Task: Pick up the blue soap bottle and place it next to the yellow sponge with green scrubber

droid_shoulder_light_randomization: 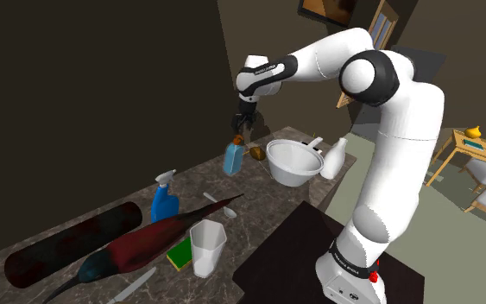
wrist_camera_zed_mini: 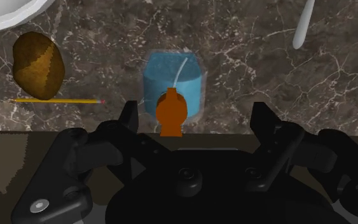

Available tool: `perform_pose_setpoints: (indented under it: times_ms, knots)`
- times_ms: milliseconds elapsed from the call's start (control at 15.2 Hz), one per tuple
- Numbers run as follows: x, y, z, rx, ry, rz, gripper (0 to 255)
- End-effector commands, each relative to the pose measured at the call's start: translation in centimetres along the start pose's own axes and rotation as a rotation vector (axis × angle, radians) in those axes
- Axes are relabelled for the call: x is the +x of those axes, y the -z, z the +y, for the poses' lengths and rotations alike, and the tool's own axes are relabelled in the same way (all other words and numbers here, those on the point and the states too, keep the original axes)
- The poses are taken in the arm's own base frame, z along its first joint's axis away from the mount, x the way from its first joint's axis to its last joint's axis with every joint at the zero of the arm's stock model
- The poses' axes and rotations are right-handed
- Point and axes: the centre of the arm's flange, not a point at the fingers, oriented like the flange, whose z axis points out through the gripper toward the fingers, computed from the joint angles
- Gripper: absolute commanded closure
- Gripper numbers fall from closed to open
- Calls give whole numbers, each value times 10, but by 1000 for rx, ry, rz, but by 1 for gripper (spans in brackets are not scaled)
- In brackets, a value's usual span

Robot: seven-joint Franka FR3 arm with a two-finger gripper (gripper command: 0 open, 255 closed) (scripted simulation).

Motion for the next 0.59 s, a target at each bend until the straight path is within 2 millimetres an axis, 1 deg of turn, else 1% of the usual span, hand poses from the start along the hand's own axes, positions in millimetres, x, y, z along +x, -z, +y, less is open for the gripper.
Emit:
perform_pose_setpoints:
  times_ms: [0,132,528]
  knots:
    - [20,-18,11,7,-4,-7,0]
    - [37,-34,20,13,-8,-13,0]
    - [37,-66,20,13,-8,-13,0]
